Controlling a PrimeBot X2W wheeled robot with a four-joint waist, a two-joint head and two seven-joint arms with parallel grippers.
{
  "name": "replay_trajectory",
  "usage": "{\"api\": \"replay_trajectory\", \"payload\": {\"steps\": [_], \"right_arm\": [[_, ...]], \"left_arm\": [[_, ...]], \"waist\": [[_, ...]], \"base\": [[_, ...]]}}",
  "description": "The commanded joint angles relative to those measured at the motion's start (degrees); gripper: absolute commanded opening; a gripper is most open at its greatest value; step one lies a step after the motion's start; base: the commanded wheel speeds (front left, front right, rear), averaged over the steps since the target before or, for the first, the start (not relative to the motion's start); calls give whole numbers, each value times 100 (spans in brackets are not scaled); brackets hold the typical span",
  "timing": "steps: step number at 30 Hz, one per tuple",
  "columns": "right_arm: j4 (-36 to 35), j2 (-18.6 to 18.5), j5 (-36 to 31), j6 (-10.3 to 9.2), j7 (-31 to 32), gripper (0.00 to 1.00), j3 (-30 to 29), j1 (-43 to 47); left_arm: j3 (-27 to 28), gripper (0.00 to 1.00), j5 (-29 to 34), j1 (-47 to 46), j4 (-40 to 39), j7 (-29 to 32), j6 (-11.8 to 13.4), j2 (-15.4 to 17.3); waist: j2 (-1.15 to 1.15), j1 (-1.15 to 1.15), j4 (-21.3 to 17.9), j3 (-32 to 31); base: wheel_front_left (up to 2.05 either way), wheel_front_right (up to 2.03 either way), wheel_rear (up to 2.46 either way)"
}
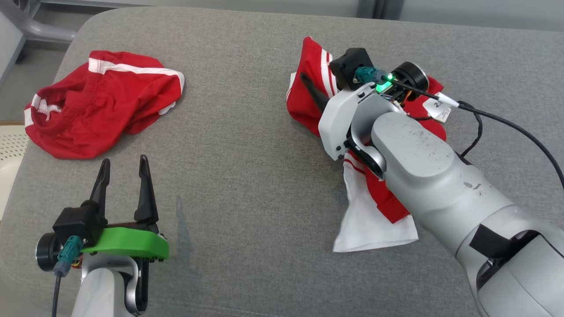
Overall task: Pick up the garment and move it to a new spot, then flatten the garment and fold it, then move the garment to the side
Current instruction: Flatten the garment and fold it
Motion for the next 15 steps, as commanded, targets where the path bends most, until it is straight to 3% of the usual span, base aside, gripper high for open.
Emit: {"api": "replay_trajectory", "payload": {"steps": [1, 9, 13, 15], "right_arm": [[7, -12, 94, -2, -50, 100, 77, 136], [330, -18, 396, -2, -673, 100, 26, 267], [224, -246, 483, -2, -827, 100, -302, 403], [-168, -447, 416, -2, -837, 100, -617, 478]], "left_arm": [[15, 100, -27, -42, 3, -2, 24, 13], [205, 100, 117, 149, -46, -2, 37, 13], [313, 100, 198, 211, -83, -1, 21, 25], [364, 100, 242, 249, -112, -2, 14, 35]], "waist": [[0, 0, -5, -35], [0, 0, -320, -177], [0, 0, -514, -256], [0, 0, -611, -301]], "base": [[0, 0, 0], [0, 0, 0], [0, 0, 0], [0, 0, 0]]}}
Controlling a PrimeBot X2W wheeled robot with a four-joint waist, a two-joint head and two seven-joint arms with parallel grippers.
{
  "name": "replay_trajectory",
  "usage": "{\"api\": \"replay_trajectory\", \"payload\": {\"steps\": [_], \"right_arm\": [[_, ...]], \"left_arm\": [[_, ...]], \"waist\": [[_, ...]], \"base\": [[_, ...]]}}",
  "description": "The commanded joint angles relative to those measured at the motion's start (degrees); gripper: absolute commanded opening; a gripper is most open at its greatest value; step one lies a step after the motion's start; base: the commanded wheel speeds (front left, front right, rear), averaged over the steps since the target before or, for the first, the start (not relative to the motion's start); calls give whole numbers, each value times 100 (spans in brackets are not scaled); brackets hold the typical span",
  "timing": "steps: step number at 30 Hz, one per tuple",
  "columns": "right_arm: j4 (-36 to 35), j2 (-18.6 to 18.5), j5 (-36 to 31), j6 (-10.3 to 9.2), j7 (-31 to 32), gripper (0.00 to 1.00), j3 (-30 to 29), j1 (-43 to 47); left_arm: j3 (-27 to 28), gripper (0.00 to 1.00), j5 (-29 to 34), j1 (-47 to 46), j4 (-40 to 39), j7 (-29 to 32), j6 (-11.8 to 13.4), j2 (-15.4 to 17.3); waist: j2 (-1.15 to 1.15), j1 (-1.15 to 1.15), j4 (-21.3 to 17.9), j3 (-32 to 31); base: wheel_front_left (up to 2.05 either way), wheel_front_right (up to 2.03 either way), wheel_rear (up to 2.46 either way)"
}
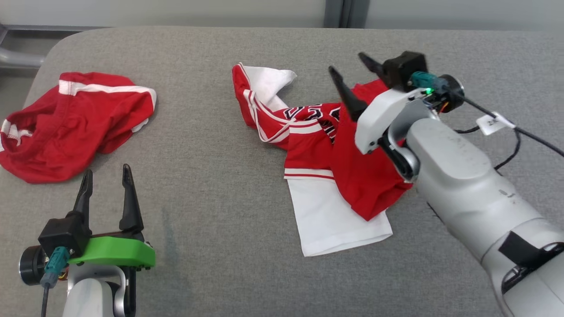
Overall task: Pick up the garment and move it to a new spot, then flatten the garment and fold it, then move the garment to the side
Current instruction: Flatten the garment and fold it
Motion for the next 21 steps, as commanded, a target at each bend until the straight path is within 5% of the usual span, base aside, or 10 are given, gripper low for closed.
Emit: {"api": "replay_trajectory", "payload": {"steps": [1, 9, 21], "right_arm": [[-348, -186, -78, -2, -30, 100, -307, 184], [-2438, -613, -976, -2, -29, 100, -2148, 1822], [-4506, -111, -1699, -1, -30, 100, -3622, 4194]], "left_arm": [[44, 100, 83, 84, -33, -2, -7, 39], [205, 100, 165, 281, -140, -2, -23, 67], [235, 100, 255, 362, -186, -2, -48, 69]], "waist": [[0, 0, -191, -114], [0, 0, -565, -276], [0, 0, -780, -371]], "base": [[0, 0, 0], [0, 0, 0], [0, 0, 0]]}}
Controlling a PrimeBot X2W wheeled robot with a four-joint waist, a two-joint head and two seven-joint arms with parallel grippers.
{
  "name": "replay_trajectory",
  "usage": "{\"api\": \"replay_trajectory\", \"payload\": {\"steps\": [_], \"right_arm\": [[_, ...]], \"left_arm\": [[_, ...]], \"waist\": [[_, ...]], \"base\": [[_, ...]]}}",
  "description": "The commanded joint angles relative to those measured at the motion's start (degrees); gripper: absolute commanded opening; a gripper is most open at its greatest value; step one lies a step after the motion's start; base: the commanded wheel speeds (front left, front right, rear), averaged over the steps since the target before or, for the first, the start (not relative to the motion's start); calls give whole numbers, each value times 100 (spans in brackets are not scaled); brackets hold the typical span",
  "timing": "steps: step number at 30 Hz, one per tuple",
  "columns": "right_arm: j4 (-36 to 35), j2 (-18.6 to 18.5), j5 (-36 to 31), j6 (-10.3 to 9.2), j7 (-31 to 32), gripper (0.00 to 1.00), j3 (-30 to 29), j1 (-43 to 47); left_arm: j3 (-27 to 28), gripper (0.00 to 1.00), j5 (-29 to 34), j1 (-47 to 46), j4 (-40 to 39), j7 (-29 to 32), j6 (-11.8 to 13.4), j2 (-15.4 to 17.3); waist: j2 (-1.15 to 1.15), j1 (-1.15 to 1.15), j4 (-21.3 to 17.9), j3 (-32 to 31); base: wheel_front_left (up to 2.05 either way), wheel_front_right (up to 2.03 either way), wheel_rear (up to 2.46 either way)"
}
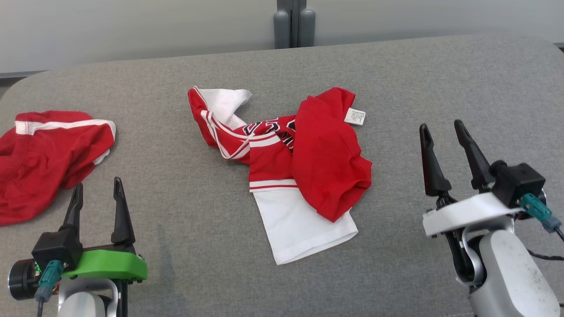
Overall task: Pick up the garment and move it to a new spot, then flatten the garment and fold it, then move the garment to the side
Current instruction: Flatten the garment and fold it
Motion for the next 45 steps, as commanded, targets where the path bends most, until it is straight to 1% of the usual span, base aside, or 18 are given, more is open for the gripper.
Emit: {"api": "replay_trajectory", "payload": {"steps": [1, 4, 9, 13, 19, 24, 26, 30, 34, 37, 45], "right_arm": [[-122, 38, -101, 0, -17, 100, -87, 203], [-369, 169, -287, 0, -16, 100, -250, 630], [-525, 351, -419, -1, -16, 100, -434, 1057], [-561, 439, -512, -1, -16, 100, -522, 1160], [-465, 475, -587, -1, -16, 100, -503, 1143], [-346, 489, -605, -1, -17, 100, -442, 1058], [-304, 492, -629, -1, -17, 100, -398, 1017], [-238, 498, -630, 0, -17, 100, -301, 921], [-171, 502, -628, -1, -17, 100, -194, 775], [-141, 504, -609, -1, -17, 100, -172, 710], [-75, 511, -540, -1, -17, 100, -133, 545]], "left_arm": [[12, 100, 29, 62, -6, -1, -7, 34], [23, 100, 64, 78, -14, -2, -14, 41], [73, 100, 84, 127, -26, -2, -6, 38], [103, 100, 131, 141, -30, -2, -2, 40], [108, 100, 168, 150, 1, -2, -16, 44], [-41, 100, 176, 77, 72, -2, -43, 33], [-201, 100, 185, -51, 141, -1, -54, 28], [-726, 100, 175, -385, 499, 1, -89, 23], [-1208, 100, 109, -850, 1001, 267, -95, 93], [-1679, 100, 60, -1195, 1297, 448, -99, 126], [-2885, 100, -433, -1694, 1857, 866, -96, 438]], "waist": [[0, 0, 0, -14], [0, 0, 7, -30], [0, 0, 21, -54], [0, 0, 23, -70], [0, 0, 7, -125], [0, 0, -52, -157], [0, 0, -100, -149], [0, 0, -208, -74], [0, 0, -363, 64], [0, 0, -481, 189], [0, 0, -771, 512]], "base": [[0, 0, 0], [0, 0, 0], [0, 0, 0], [0, 0, 0], [0, 0, 0], [0, 0, 0], [0, 0, 0], [0, 0, 0], [0, 0, 0], [0, 0, 0], [0, 0, 0]]}}
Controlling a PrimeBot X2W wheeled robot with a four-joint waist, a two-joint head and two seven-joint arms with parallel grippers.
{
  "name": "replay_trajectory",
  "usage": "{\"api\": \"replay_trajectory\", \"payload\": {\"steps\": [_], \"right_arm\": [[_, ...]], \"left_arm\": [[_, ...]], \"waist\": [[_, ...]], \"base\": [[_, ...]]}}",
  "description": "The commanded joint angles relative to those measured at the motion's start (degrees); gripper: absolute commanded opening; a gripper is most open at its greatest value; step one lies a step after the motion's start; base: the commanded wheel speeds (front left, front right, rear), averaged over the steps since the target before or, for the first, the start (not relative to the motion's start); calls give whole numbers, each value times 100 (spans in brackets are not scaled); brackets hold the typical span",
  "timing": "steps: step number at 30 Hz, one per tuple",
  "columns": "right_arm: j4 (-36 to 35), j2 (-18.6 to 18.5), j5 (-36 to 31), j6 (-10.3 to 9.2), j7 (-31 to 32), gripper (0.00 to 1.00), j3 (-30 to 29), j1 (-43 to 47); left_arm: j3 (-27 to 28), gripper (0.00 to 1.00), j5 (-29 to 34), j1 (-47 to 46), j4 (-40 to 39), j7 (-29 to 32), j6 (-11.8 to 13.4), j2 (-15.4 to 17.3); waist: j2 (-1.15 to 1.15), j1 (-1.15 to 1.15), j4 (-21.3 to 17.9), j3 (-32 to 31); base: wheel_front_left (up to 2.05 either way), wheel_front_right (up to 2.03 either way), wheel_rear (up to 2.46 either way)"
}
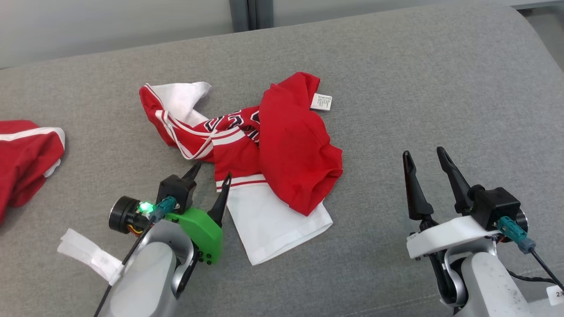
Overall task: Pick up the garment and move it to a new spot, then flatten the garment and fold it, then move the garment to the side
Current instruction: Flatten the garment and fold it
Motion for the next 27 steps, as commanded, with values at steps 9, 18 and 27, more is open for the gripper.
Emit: {"api": "replay_trajectory", "payload": {"steps": [9, 18, 27], "right_arm": [[3, 0, 112, -1, -17, 100, 22, -210], [113, 1, 113, -2, -17, 100, 50, -146], [281, 1, 41, -2, -17, 100, -63, -21]], "left_arm": [[-631, 100, -515, -315, 615, 226, -6, 160], [-1259, 0, -992, -536, 911, -132, -6, 108], [-971, 0, -1259, -239, 994, -619, 115, 354]], "waist": [[0, 0, -375, 399], [0, 0, -319, 367], [0, 0, 61, 107]], "base": [[0, 0, 0], [0, 0, 0], [0, 0, 0]]}}
